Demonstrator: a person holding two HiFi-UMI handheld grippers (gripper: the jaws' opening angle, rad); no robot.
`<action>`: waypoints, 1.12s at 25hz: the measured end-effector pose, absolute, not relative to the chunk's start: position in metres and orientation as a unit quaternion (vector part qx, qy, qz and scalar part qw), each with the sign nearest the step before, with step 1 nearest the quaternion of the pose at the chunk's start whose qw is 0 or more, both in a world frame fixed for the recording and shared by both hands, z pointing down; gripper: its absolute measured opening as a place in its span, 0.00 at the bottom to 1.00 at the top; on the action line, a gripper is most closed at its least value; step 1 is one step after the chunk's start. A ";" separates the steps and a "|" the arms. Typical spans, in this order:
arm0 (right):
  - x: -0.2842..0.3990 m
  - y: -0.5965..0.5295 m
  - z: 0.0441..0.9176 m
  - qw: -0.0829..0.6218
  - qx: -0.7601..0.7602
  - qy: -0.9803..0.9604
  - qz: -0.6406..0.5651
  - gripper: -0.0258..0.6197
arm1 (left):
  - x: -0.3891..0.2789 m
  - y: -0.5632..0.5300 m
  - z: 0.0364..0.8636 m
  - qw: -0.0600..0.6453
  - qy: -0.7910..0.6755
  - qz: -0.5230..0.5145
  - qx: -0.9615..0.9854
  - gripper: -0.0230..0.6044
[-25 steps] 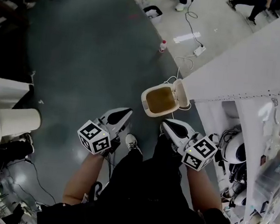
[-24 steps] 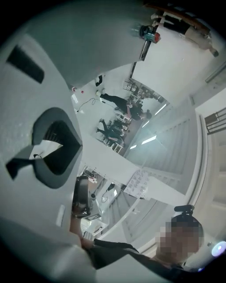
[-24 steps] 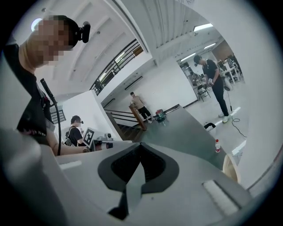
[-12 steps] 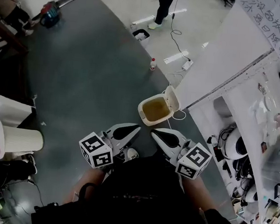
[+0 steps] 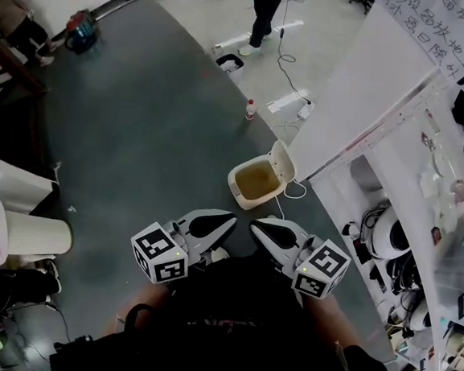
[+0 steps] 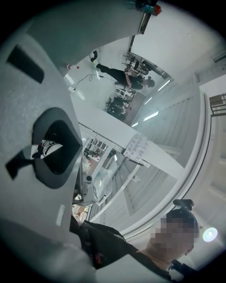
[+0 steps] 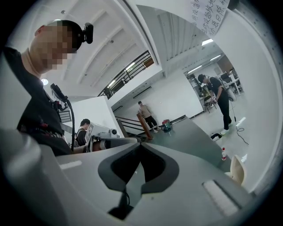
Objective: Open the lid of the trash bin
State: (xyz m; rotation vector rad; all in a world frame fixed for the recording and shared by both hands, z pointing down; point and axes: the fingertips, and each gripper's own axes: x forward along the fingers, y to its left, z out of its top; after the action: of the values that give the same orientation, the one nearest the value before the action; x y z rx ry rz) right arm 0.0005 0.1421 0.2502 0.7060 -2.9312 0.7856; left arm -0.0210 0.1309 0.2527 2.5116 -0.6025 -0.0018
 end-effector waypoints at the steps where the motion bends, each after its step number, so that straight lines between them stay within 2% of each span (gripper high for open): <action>1: 0.000 0.143 0.250 0.015 0.227 -0.941 0.252 0.05 | -0.023 0.131 0.251 0.276 -0.226 -0.004 0.934 0.04; 28: -0.018 0.149 0.263 0.035 0.221 -0.940 0.259 0.05 | -0.032 0.136 0.267 0.318 -0.211 -0.016 0.924 0.04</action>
State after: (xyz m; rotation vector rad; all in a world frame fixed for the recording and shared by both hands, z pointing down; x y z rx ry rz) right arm -0.0185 0.1491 0.2629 0.6791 -2.8872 0.7949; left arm -0.0320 0.1355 0.2674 2.4319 -0.5554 -0.0432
